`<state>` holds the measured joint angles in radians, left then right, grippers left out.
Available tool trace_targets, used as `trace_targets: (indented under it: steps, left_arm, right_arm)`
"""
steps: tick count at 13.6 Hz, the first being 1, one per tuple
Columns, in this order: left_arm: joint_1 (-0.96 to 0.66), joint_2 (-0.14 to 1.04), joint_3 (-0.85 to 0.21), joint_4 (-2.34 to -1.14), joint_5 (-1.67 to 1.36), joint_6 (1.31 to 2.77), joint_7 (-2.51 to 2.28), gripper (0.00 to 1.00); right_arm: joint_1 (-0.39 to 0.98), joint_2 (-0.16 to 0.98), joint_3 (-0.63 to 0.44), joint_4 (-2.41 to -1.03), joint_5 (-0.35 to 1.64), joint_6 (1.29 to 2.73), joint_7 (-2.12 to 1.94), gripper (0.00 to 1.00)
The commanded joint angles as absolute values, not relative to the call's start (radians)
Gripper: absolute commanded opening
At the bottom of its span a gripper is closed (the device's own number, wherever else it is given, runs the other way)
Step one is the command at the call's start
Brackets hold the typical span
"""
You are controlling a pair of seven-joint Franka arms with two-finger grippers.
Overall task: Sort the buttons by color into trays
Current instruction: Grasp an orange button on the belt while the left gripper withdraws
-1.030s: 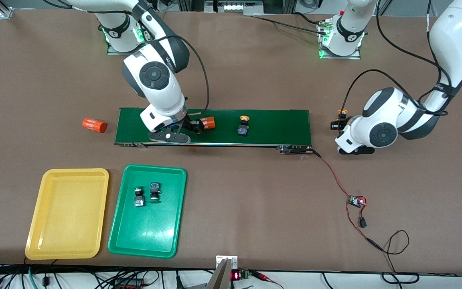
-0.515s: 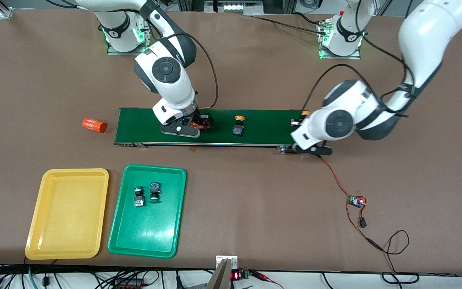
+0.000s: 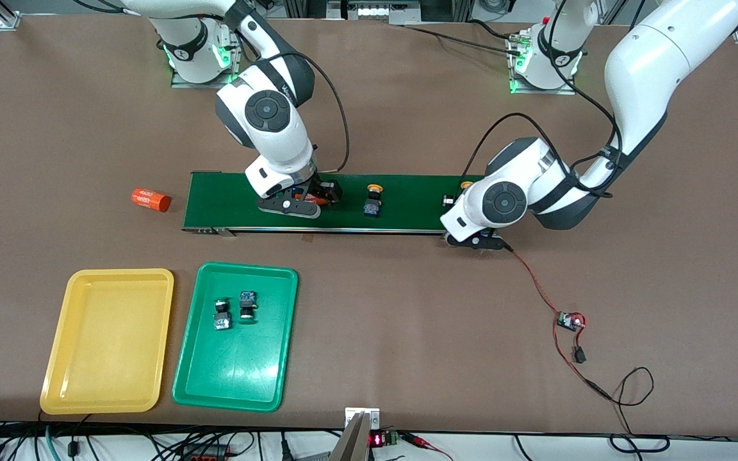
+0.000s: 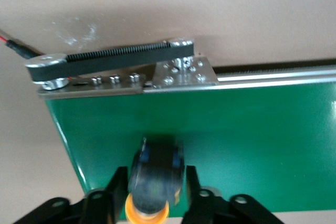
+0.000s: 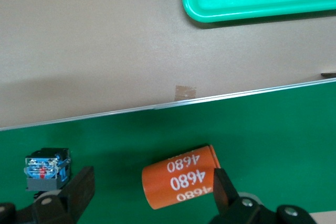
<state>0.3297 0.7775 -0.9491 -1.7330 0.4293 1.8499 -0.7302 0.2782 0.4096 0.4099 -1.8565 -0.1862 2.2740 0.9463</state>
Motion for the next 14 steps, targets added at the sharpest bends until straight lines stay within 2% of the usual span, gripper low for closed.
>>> trace_targets:
  steps: [1, 2, 5, 6, 11, 12, 14]
  left_arm:
    - [0.328, 0.738, -0.957, -1.679, 0.417, 1.824, -0.784, 1.00]
    - [0.327, 0.718, -0.962, -1.637, 0.419, 1.769, -0.784, 1.00]
    - [0.319, 0.703, -1.002, -1.410, 0.434, 1.506, -0.772, 1.00]
    - [0.319, 0.695, -1.008, -1.366, 0.436, 1.467, -0.772, 1.00]
    - [0.351, 0.583, -0.985, -1.321, 0.430, 1.457, -0.617, 1.00]
    - [0.338, 0.533, -0.932, -1.299, 0.419, 1.457, -0.545, 1.00]
    - [0.296, 0.442, -0.754, -1.293, 0.309, 1.460, -0.332, 1.00]
  right_arm:
    - [0.293, 0.402, 0.425, -1.882, -0.184, 2.278, 1.014, 1.00]
    - [0.301, 0.402, 0.425, -1.882, -0.184, 2.278, 1.041, 1.00]
    - [0.321, 0.413, 0.426, -1.881, -0.186, 2.289, 1.118, 1.00]
    - [0.325, 0.419, 0.426, -1.878, -0.187, 2.290, 1.135, 1.00]
    - [0.359, 0.466, 0.426, -1.875, -0.237, 2.355, 1.114, 1.00]
    - [0.362, 0.477, 0.426, -1.873, -0.248, 2.359, 1.086, 1.00]
    - [0.373, 0.489, 0.426, -1.871, -0.250, 2.364, 1.083, 1.00]
